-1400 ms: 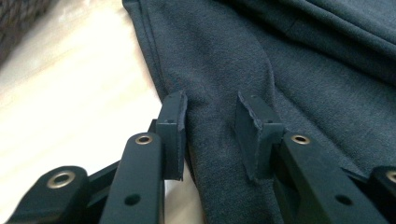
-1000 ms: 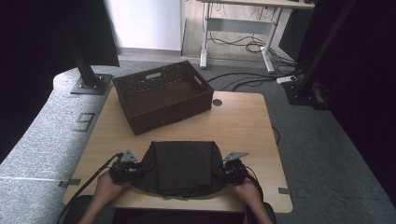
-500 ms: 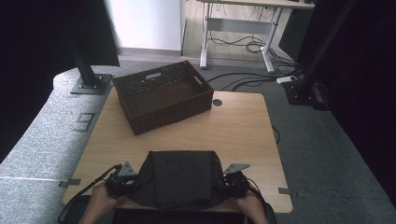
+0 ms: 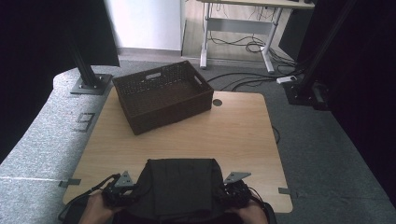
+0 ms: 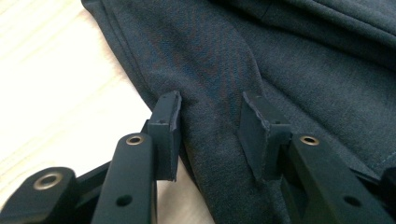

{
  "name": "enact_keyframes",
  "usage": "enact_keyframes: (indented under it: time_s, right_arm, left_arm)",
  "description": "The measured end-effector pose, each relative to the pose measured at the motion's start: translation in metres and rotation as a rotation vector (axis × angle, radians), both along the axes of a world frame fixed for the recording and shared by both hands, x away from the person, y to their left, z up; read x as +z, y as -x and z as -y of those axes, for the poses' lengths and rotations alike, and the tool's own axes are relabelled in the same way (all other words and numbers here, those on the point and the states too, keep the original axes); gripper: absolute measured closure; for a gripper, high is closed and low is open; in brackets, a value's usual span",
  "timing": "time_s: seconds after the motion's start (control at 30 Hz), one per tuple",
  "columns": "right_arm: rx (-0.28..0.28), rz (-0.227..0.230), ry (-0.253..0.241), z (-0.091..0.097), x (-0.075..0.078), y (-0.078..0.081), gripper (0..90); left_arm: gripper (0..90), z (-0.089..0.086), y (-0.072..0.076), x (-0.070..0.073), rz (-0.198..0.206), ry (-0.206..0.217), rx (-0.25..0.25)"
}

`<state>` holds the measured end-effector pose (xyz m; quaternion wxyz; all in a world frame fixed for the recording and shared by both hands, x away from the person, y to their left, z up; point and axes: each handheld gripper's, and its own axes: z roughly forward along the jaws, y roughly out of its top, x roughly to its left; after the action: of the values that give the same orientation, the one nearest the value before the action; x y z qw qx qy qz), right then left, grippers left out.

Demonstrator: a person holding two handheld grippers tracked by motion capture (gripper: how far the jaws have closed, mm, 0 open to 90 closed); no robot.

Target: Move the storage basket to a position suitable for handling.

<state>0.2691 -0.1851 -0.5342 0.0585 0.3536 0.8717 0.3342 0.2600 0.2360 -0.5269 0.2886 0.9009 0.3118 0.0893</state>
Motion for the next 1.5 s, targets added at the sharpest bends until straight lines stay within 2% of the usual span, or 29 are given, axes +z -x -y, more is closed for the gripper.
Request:
enact_keyframes:
  time_s: [0.1, 0.27, 0.3, 0.37, 0.4, 0.47, 0.6, 0.73, 0.93, 1.07, 1.1, 1.27, 1.4, 1.5]
  right_arm:
    - [0.010, -0.005, 0.005, 0.000, 0.001, 0.006, 51.2]
    - [0.018, -0.011, 0.003, 0.001, 0.001, 0.008, 49.3]
    - [0.021, -0.022, -0.002, 0.001, 0.001, 0.005, 44.0]
    - [0.018, -0.024, 0.000, 0.002, 0.001, 0.004, 42.0]
    - [0.019, -0.027, -0.004, 0.003, 0.002, 0.003, 40.4]
    - [0.010, -0.011, -0.026, 0.006, 0.006, -0.001, 35.8]
    - [-0.018, 0.020, -0.038, 0.012, 0.012, -0.009, 31.9]
    - [-0.042, 0.042, -0.022, 0.015, 0.016, -0.016, 28.7]
    - [-0.088, 0.071, -0.008, 0.022, 0.020, -0.031, 22.8]
    - [-0.122, 0.080, -0.007, 0.026, 0.021, -0.041, 17.9]
    - [-0.140, 0.082, -0.005, 0.027, 0.021, -0.046, 14.9]
    - [-0.175, 0.089, 0.008, 0.030, 0.022, -0.055, 12.8]
    - [-0.203, 0.093, 0.011, 0.035, 0.021, -0.062, 8.4]
    - [-0.223, 0.097, 0.012, 0.038, 0.018, -0.067, 2.4]
  left_arm:
    - [58.3, 0.000, 0.004, 0.000, -0.002, 0.000, -0.012]
    - [55.0, -0.001, 0.003, 0.000, -0.009, 0.000, -0.030]
    - [49.9, -0.001, 0.002, 0.001, -0.008, -0.002, -0.027]
    - [47.7, -0.002, 0.000, 0.002, -0.011, 0.001, -0.019]
    - [43.3, -0.003, -0.002, 0.003, -0.011, 0.008, -0.010]
    - [33.4, -0.004, -0.006, 0.004, -0.013, 0.022, 0.008]
    - [28.1, -0.006, -0.014, 0.008, -0.006, 0.061, 0.043]
    - [26.1, -0.009, -0.025, 0.014, 0.011, 0.072, 0.071]
    - [19.3, -0.009, -0.045, 0.019, 0.033, 0.056, 0.100]
    - [17.1, -0.011, -0.060, 0.023, 0.027, 0.091, 0.118]
    - [15.3, -0.013, -0.067, 0.026, 0.032, 0.098, 0.128]
    - [14.1, -0.013, -0.080, 0.030, 0.041, 0.109, 0.144]
    - [9.6, -0.011, -0.093, 0.034, 0.057, 0.078, 0.153]
    - [5.9, -0.010, -0.101, 0.036, 0.059, 0.081, 0.165]
